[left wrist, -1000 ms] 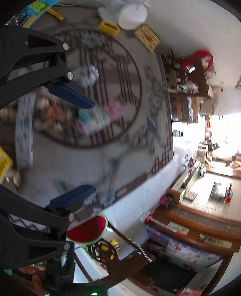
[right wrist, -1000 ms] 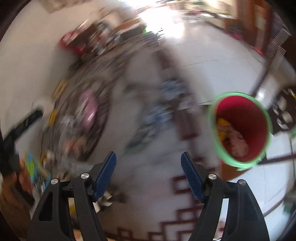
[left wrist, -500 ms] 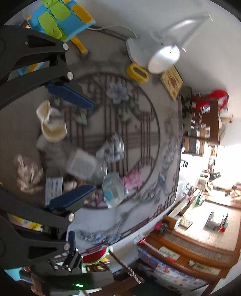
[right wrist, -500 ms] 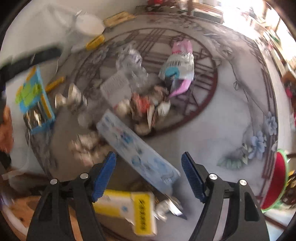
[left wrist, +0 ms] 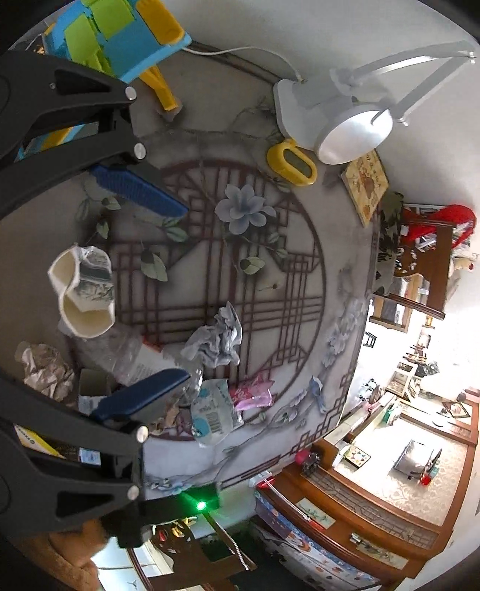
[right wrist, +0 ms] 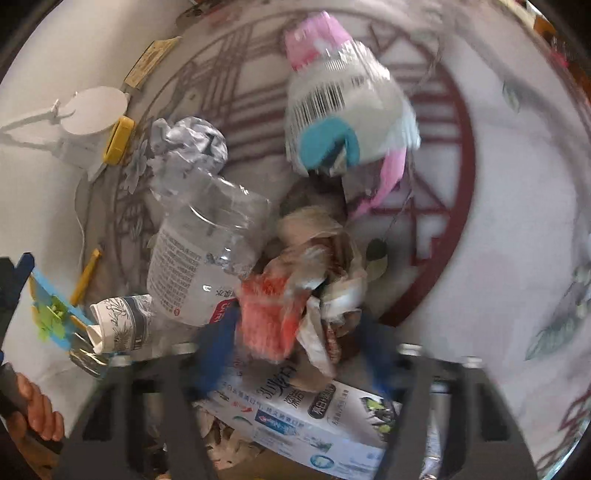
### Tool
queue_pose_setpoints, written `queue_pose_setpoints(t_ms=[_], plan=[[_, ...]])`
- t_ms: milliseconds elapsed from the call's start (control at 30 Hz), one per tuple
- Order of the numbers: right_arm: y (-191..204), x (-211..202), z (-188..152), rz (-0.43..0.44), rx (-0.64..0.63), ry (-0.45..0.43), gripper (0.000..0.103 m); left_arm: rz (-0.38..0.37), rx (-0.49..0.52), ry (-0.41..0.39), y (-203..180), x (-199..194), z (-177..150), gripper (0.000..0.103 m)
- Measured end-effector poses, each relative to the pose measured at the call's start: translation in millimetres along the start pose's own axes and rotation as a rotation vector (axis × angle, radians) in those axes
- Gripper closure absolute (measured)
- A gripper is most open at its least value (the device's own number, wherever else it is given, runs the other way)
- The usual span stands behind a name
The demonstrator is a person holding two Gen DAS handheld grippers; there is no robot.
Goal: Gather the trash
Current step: 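Grasp crumpled foil with the left tool while the right tool grasps crumpled paper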
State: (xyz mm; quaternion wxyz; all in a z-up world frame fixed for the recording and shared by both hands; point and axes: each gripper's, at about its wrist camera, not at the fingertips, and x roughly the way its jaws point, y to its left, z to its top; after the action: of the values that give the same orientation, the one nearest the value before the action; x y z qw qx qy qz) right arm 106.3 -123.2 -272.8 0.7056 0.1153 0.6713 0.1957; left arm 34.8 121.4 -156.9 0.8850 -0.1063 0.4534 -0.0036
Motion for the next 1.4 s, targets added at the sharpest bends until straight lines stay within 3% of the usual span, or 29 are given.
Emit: queue_pose_setpoints(t_ms=[67, 200, 433, 733, 800, 867, 900, 1000, 1400], plan=[[-6.3, -8.8, 0.1, 0.031, 0.023, -0.031, 0.066, -0.018, -0.018, 0.03, 1.4, 11.3, 7.7, 0.021], [-11.2, -39.5, -3.6, 0.012, 0.023, -0.123, 0.067, -0.09, -0.021, 0.071, -13.2, 37.9, 26.9, 0.021], [-16.4, -86.2, -12.0, 0.02, 0.056, -0.244, 0.067, -0.107, -0.009, 0.157, -47.8, 94.5, 45.9, 0.021], [-25.7, -89.7, -20.8, 0.04, 0.078, -0.234, 0.065, -0.039, -0.026, 0.241, -54.3, 145.0, 42.8, 0.022], [-24.3, -89.9, -20.8, 0.045, 0.075, -0.234, 0.065, -0.04, -0.043, 0.26, -52.3, 152.5, 41.6, 0.032], [-23.5, -92.3, -21.4, 0.05, 0.072, -0.242, 0.065, -0.064, -0.068, 0.28, -49.1, 158.2, 39.9, 0.055], [-23.0, -93.7, -21.9, 0.053, 0.068, -0.246, 0.065, -0.079, -0.083, 0.284, -47.1, 159.1, 39.2, 0.058], [-20.7, -93.6, -21.6, 0.052, 0.044, -0.243, 0.064, -0.098, -0.09, 0.255, -46.0, 149.2, 37.5, 0.067], [-4.3, -128.7, -30.3, 0.024, -0.046, -0.369, 0.064, -0.064, 0.007, 0.012, -62.0, 43.8, 32.8, 0.068]])
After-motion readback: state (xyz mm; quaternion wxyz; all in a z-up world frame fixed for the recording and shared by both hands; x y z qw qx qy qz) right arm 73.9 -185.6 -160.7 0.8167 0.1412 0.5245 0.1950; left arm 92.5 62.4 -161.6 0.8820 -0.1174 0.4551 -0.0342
